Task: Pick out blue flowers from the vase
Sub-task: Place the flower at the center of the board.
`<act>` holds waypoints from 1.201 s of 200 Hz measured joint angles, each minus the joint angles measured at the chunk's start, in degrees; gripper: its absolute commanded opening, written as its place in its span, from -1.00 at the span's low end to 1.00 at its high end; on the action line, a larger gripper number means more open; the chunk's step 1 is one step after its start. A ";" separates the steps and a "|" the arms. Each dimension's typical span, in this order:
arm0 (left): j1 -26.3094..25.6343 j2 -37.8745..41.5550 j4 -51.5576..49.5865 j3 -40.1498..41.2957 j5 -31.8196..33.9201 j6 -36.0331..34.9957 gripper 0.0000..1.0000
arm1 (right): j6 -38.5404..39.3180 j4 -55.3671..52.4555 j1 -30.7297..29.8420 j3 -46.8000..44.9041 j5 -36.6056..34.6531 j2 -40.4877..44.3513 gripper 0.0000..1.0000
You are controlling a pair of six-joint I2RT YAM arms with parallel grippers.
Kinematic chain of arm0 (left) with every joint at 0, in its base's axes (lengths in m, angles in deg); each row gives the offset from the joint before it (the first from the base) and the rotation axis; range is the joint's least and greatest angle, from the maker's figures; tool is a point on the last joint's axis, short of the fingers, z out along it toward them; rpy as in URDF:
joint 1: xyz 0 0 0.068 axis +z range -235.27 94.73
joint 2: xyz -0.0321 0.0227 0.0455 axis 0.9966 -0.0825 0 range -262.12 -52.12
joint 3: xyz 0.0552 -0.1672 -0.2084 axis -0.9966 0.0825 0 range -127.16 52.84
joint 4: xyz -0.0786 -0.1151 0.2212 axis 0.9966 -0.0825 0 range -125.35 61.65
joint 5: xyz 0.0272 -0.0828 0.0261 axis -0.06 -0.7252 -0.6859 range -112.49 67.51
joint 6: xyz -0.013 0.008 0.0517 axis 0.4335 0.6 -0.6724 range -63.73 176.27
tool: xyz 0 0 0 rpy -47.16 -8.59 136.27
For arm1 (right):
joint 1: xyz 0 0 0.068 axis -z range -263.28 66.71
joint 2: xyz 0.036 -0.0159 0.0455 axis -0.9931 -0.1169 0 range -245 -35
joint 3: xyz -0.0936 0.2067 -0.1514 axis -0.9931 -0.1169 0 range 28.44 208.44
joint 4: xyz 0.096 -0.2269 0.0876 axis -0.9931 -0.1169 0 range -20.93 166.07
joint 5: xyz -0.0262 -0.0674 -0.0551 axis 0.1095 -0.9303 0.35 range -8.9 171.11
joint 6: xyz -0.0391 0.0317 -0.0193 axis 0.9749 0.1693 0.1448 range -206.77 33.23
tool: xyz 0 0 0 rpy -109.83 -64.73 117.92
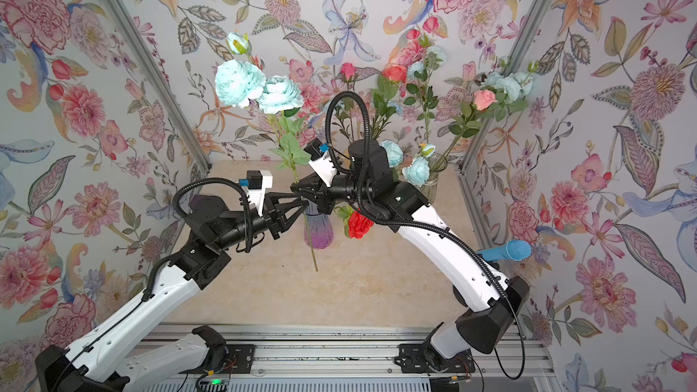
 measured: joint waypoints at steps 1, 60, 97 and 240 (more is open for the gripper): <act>0.00 0.00 -0.04 0.00 0.00 0.02 -0.55 | 0.00 0.00 0.00 0.00 0.00 0.02 -1.00; 0.00 0.00 -0.24 0.00 -0.22 0.04 -0.86 | 0.20 0.02 -0.26 0.13 -0.39 0.00 -1.00; 0.00 0.00 -1.66 -0.55 0.33 -1.16 -1.00 | 0.20 0.07 -0.48 0.13 -1.44 -0.15 -0.86; 9.31 -12.46 -36.87 -23.98 32.00 -13.97 -1.00 | -10.40 32.02 -0.92 -27.21 -6.03 8.79 0.99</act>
